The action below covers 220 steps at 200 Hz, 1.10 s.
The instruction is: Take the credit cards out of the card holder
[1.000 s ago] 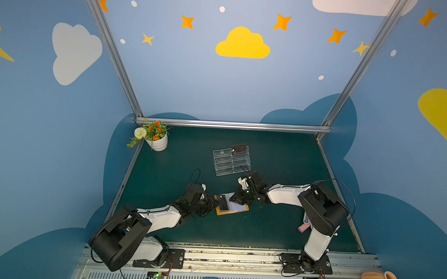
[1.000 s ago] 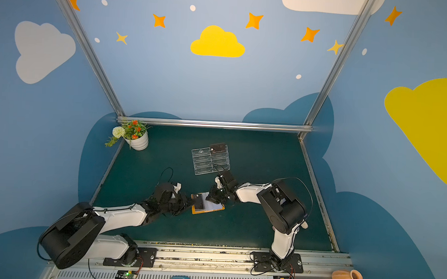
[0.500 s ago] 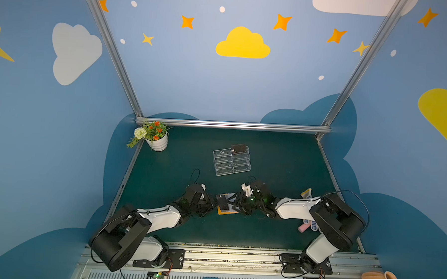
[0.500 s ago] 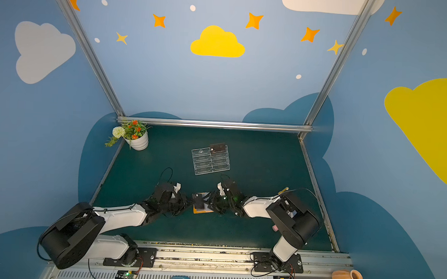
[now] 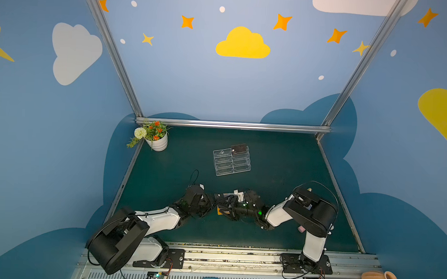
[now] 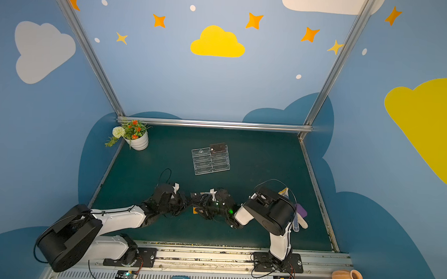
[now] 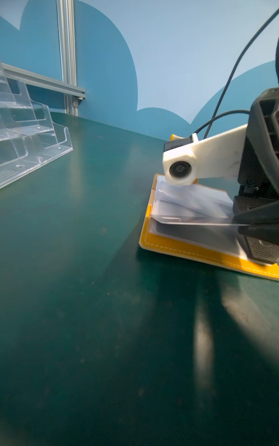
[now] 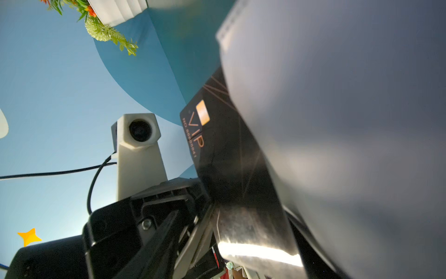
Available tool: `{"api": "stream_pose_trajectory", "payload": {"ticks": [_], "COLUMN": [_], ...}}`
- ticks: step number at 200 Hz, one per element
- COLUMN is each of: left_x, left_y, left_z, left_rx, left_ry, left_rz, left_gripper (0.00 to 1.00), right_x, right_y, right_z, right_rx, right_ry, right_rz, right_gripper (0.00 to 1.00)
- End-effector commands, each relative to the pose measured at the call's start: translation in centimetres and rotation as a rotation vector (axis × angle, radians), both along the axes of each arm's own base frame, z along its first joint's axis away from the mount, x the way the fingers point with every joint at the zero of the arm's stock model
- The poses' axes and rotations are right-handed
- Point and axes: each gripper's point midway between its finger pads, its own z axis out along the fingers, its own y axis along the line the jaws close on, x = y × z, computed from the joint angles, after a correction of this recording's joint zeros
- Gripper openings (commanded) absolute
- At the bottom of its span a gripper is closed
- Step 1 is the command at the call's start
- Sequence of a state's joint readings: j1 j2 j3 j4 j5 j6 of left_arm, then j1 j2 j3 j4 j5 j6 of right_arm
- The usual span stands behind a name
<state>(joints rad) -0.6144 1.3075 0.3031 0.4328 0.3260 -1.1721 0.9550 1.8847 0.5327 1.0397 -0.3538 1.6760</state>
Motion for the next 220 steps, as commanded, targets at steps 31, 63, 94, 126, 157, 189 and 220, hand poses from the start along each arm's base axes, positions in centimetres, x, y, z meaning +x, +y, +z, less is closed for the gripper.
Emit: {"api": "stream_pose_trajectory", "payload": {"ticks": [31,63,94,126,157,189,220], "left_x": [-0.5,-0.8,-1.1,-1.0,-1.2,-1.5,-1.5], "left_y": [0.9,1.1,0.8,0.6,-0.1,-0.6,-1.1], "left_z": [-0.3,-0.4,-0.1,-0.2,-0.1,-0.3,-0.3], "left_rx": [0.018,0.024,0.016,0.017,0.020,0.018,0.016], "left_ry": [-0.011,-0.016,-0.019,-0.035,-0.040,-0.035,-0.029], "left_rz": [0.055,0.071,0.059,0.076,0.058,0.048,0.032], "left_gripper": [0.04,0.04,0.04,0.04,0.04,0.04,0.04], "right_x": [1.4,2.2,2.9,3.6,4.1,4.5,4.9], "right_y": [-0.9,-1.1,-1.1,-1.3,-1.2,-1.7,-1.7], "right_z": [-1.9,-2.2,-2.1,-2.1,-1.7,-1.6,-1.2], "right_rx": [-0.068,-0.073,-0.077,-0.075,-0.059,-0.061,-0.053], "right_ry": [0.017,0.014,0.002,-0.007,-0.021,-0.030,-0.039], "right_rz": [-0.081,-0.107,-0.116,-0.138,-0.139,-0.149,-0.137], "right_gripper": [0.48,0.41,0.32,0.23,0.15,0.06,0.00]}}
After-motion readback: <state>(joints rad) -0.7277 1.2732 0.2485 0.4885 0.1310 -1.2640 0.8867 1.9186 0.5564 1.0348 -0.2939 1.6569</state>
